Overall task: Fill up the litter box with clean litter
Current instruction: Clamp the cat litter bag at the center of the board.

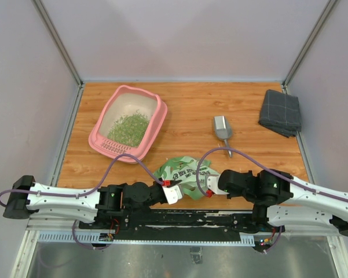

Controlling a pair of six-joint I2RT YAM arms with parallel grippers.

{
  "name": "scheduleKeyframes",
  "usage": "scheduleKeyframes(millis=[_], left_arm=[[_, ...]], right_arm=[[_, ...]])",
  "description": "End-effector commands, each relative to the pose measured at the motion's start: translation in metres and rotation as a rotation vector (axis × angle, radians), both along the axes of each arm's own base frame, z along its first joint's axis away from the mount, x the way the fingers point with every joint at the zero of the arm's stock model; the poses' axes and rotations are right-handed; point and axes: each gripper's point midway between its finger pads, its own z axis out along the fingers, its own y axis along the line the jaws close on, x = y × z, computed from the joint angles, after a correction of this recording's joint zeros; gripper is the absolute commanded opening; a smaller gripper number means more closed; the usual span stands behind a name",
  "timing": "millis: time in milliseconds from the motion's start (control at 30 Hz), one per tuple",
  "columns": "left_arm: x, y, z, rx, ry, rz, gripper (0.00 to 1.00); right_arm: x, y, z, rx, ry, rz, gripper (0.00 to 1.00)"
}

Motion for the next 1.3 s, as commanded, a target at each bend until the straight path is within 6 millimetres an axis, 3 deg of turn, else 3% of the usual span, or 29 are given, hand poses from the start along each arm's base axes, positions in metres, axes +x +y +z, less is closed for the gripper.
scheduleKeyframes(millis=[0,400,767,1267], left_arm=[[0.000,-0.009,0.077,-0.286,-0.033,0.001,0.00],[0.000,-0.008,0.090,-0.339,-0.020,0.003,0.00],[0.001,-0.009,0.089,-0.333,-0.029,0.005,0.00],[0.001,-0.008,0.096,-0.358,-0.028,0.003,0.00]], right_arm=[[0.000,-0.006,-0.004,-0.014,-0.001,0.001,0.01],[0.013,-0.008,0.006,-0.061,-0.084,-0.024,0.01],[0.011,-0.010,0.005,-0.035,-0.100,-0.016,0.01],[0.016,-0.002,0.006,-0.127,-0.151,0.001,0.01]])
